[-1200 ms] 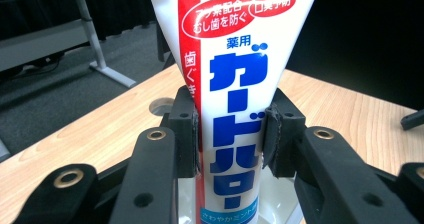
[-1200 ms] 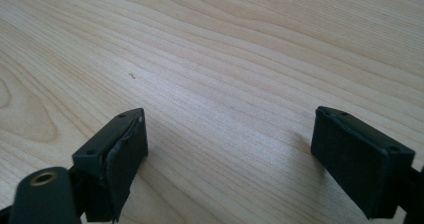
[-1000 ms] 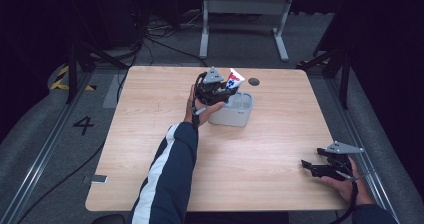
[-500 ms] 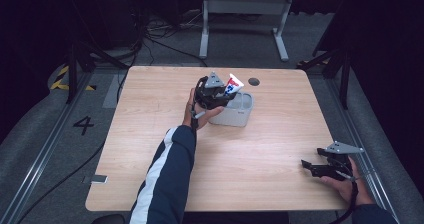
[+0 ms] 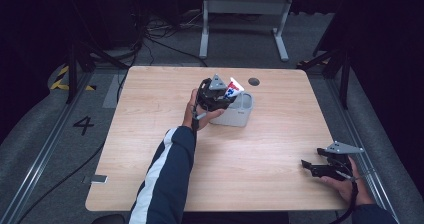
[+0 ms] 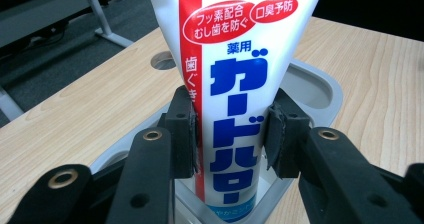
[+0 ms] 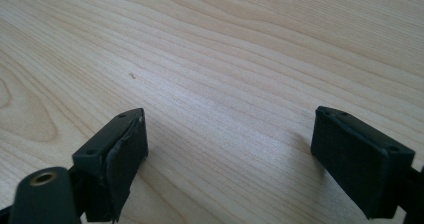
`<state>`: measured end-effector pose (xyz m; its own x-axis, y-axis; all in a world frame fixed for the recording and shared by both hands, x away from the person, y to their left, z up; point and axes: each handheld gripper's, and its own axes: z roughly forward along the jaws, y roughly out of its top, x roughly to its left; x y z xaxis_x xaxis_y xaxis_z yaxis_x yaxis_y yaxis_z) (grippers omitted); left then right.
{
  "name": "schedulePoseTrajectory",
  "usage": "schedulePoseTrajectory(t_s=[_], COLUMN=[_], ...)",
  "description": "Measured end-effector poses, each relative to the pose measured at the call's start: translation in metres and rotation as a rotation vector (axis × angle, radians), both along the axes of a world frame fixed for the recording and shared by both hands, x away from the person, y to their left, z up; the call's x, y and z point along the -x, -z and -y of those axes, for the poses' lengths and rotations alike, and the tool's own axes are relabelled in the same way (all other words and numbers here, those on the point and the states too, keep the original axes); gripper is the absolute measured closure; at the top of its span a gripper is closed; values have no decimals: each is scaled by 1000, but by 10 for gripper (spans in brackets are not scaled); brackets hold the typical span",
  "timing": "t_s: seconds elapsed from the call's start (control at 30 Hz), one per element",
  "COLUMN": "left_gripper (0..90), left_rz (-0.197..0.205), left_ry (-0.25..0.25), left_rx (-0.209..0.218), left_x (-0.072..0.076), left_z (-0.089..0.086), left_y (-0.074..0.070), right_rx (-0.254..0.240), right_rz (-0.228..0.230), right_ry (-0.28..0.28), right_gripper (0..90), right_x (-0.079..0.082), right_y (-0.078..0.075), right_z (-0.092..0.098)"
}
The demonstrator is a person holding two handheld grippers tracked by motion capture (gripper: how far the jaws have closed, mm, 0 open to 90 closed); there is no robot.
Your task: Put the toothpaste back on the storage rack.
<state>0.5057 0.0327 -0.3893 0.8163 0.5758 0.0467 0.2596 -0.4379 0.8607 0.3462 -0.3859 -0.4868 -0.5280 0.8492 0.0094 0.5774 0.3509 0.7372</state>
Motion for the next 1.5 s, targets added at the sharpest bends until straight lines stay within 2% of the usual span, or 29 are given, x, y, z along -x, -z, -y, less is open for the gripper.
schedulePoseTrajectory(t_s=[0.07, 0.17, 0.23, 0.33, 0.4, 0.43, 0.47, 0.5, 0.53, 0.57, 0.63, 0.9, 1.0, 1.13, 1.27, 1.3, 1.37, 1.5], left_gripper=[621, 618, 612, 572, 560, 567, 676, 648, 660, 648, 646, 624, 623, 616, 610, 606, 599, 587], left_rz=[-4, -1, -13, -28, -34, -31, -34, -29, -33, -25, -13, -26, -24, -22, -17, -5, -1, 13], left_ry=[4, 11, 11, 15, 16, 22, 29, 13, 1, -3, 0, 4, -2, -6, -4, 1, 1, 0], left_rx=[-16, -17, -22, -61, -106, -69, 0, 51, 68, 63, 19, 10, 27, 21, 1, -6, -32, -49], left_x=[0, -1, 0, -2, -3, -3, -2, -2, -2, -2, -2, -2, -2, -2, 1, 1, 4, 8], left_z=[1, 1, 3, 3, 5, 3, 0, -2, -3, -3, -1, -1, -2, -4, -5, -6, -9, -13], left_y=[0, 0, -1, 0, 3, 3, 1, -3, -5, -8, -10, -7, -7, -9, -12, -13, -16, -22], right_rx=[-1, -1, 0, -1, -1, -1, -1, -1, -1, -1, -1, 0, -1, 0, -1, 0, -1, -1], right_rz=[1, 1, 1, 1, 1, 1, 1, 0, 1, 0, 1, 1, 0, 1, 0, 1, 0, 0], right_ry=[0, 0, 0, 0, 0, 0, 0, 0, 0, 0, 0, 0, 0, 0, 0, 0, 0, 0], right_gripper=[152, 152, 152, 152, 152, 152, 153, 152, 152, 152, 152, 152, 153, 152, 152, 153, 153, 153], right_x=[0, 0, 0, 0, 0, 0, 0, 0, 0, 0, 0, 0, 0, 0, 0, 0, 0, 0], right_y=[0, 0, 0, 0, 0, 0, 0, 0, 0, 0, 0, 0, 0, 0, 0, 0, 0, 0], right_z=[0, 0, 0, 0, 0, 0, 0, 0, 0, 0, 0, 0, 0, 0, 0, 0, 0, 0])
